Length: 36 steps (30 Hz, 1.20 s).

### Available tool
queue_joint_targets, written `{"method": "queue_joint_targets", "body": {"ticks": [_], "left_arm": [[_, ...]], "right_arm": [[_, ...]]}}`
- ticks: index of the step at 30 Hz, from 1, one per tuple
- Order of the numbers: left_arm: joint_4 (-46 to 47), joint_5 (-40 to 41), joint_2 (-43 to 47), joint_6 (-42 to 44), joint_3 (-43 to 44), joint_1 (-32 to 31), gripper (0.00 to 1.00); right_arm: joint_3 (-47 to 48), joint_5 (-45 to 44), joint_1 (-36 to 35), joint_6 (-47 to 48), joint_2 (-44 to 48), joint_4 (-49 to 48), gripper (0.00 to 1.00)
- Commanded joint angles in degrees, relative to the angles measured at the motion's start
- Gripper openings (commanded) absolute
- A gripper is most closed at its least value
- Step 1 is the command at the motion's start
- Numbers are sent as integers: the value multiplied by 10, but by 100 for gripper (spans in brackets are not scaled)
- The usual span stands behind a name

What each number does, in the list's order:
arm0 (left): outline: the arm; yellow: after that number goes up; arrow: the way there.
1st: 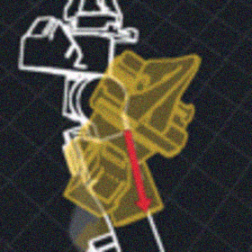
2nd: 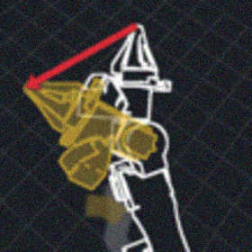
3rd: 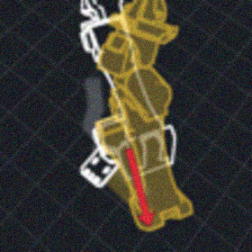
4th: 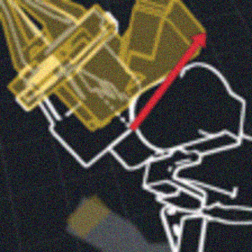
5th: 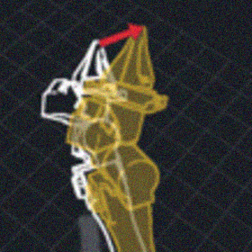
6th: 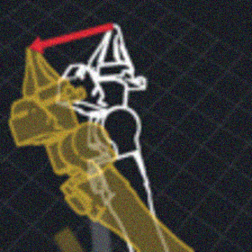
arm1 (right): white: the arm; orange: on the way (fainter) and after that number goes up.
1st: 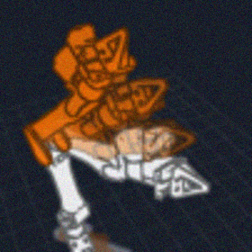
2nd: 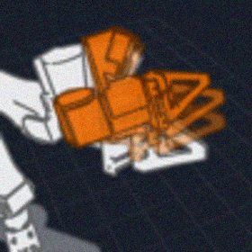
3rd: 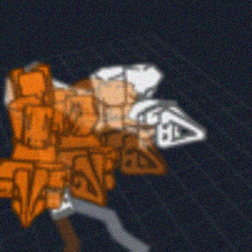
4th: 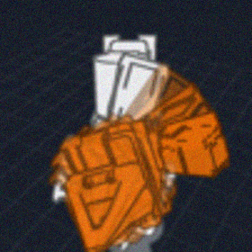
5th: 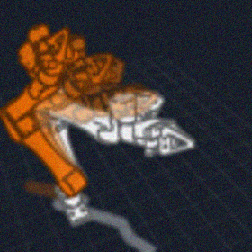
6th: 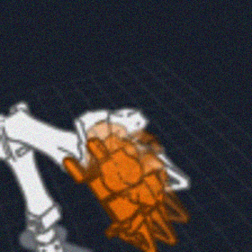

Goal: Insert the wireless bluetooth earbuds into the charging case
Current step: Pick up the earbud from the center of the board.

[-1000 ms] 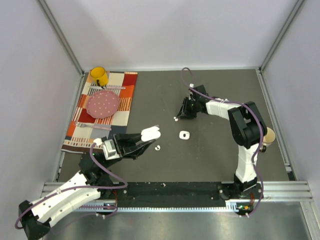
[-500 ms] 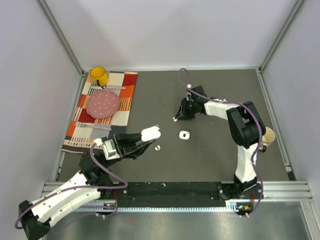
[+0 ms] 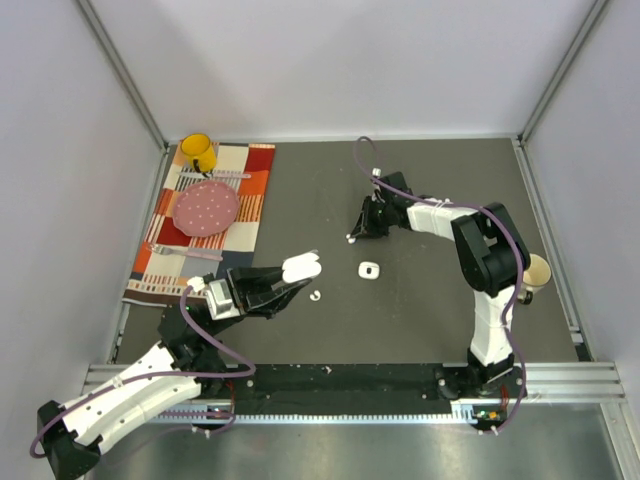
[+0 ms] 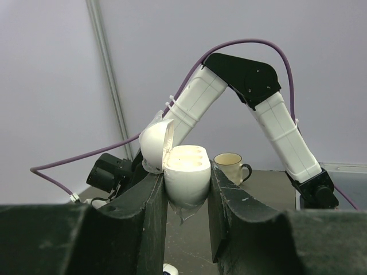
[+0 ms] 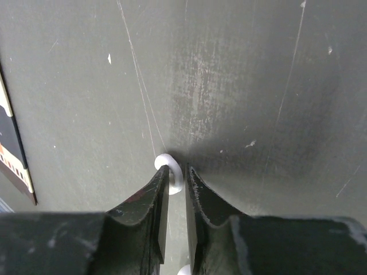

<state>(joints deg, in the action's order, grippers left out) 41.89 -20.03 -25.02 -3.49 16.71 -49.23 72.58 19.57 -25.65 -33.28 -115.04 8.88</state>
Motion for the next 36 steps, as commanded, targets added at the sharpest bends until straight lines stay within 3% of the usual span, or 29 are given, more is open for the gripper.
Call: {"method": "queue_joint_targets", "body": {"ticks": [1, 5, 17, 25, 36], "left_arm": [[14, 5, -1, -2, 19, -2, 0], [13, 6, -1, -1, 19, -1, 0], [9, 6, -2, -2, 21, -2, 0], [-6, 20, 1, -2, 24, -2, 0], [-11, 20, -18, -13, 30, -2, 0]], "right_arm": [[21, 5, -6, 19, -16, 3, 14], [20, 42, -5, 19, -7, -18, 1], [-23, 92, -6, 16, 55, -74, 0], [-146, 64, -5, 63, 288, -173, 0], [-155, 127, -9, 214, 523, -121, 0]]}}
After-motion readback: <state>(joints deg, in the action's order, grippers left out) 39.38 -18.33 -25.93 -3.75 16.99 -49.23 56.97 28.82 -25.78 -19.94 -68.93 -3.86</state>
